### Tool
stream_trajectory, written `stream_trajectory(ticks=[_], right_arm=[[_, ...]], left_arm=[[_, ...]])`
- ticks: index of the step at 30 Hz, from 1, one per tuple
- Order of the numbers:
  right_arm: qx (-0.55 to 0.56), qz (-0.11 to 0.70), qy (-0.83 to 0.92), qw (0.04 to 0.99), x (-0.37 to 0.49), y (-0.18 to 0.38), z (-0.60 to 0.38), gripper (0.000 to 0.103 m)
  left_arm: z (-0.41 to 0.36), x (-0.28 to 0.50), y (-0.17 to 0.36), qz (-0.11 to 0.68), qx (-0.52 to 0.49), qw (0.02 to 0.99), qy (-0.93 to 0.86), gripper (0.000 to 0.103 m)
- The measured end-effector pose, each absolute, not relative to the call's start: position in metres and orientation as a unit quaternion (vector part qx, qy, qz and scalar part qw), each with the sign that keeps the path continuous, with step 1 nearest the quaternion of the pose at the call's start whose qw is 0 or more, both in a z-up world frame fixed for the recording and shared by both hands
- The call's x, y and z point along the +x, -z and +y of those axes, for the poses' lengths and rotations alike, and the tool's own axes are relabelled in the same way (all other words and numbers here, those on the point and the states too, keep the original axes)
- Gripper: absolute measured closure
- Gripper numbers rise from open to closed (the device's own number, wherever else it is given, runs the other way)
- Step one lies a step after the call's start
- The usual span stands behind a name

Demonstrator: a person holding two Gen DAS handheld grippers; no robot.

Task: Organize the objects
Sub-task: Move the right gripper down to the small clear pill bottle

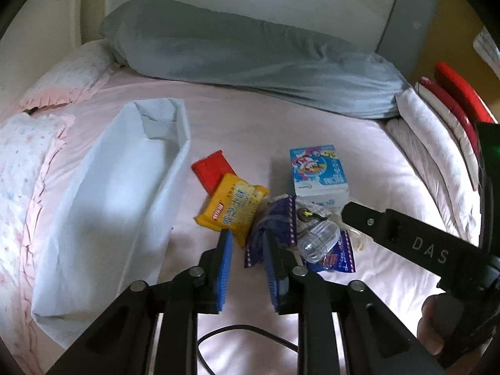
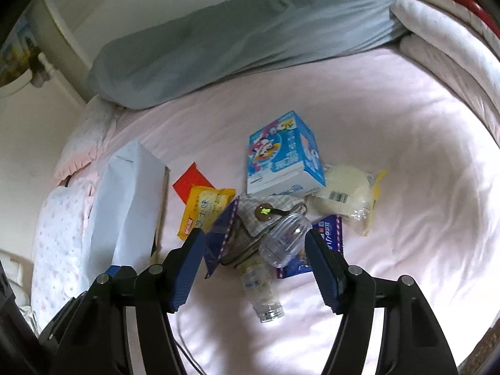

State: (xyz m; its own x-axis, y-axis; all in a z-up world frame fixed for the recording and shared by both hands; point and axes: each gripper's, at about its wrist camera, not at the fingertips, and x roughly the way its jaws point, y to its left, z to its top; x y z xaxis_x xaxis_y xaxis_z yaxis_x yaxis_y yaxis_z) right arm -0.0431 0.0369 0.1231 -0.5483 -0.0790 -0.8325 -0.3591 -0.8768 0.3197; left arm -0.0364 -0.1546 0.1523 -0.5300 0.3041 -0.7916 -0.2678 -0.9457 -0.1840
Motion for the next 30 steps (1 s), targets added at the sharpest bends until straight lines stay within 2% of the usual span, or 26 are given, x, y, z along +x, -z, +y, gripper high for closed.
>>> stream_trajectory(ticks=[4,11,22,25,29,30], right_arm=[[-0.493,0.263,-0.828,0.057,-0.048,-0.112,0.046,0.037],[-0.512,0.288,-0.806,0.067,-0.045,-0.102,0.054,0.037],[-0.569,0.328,-0.754,0.019,-0.056,-0.061,0.024,0.037],[-0.585,0.289,-0.757,0.039,-0.062,-0.053,0.017,0.043],[-0.618,0.259,-0.739,0.064,-0.074,-0.029,0.011,0.061],[-0.627,0.258,-0.732,0.063,-0.076,-0.023,0.008,0.062]], left_arm=[[-0.145,-0.039,-0.148,-0.007,-0.472,0.167,-0.866,0.079],[-0.138,-0.042,-0.143,0.011,-0.492,0.164,-0.855,0.078],[-0.192,-0.053,-0.148,-0.036,-0.503,0.12,-0.855,0.078],[-0.206,-0.057,-0.149,-0.052,-0.502,0.12,-0.855,0.078],[-0.208,-0.063,-0.142,-0.043,-0.507,0.113,-0.854,0.078],[-0.206,-0.064,-0.139,-0.035,-0.512,0.107,-0.852,0.078]])
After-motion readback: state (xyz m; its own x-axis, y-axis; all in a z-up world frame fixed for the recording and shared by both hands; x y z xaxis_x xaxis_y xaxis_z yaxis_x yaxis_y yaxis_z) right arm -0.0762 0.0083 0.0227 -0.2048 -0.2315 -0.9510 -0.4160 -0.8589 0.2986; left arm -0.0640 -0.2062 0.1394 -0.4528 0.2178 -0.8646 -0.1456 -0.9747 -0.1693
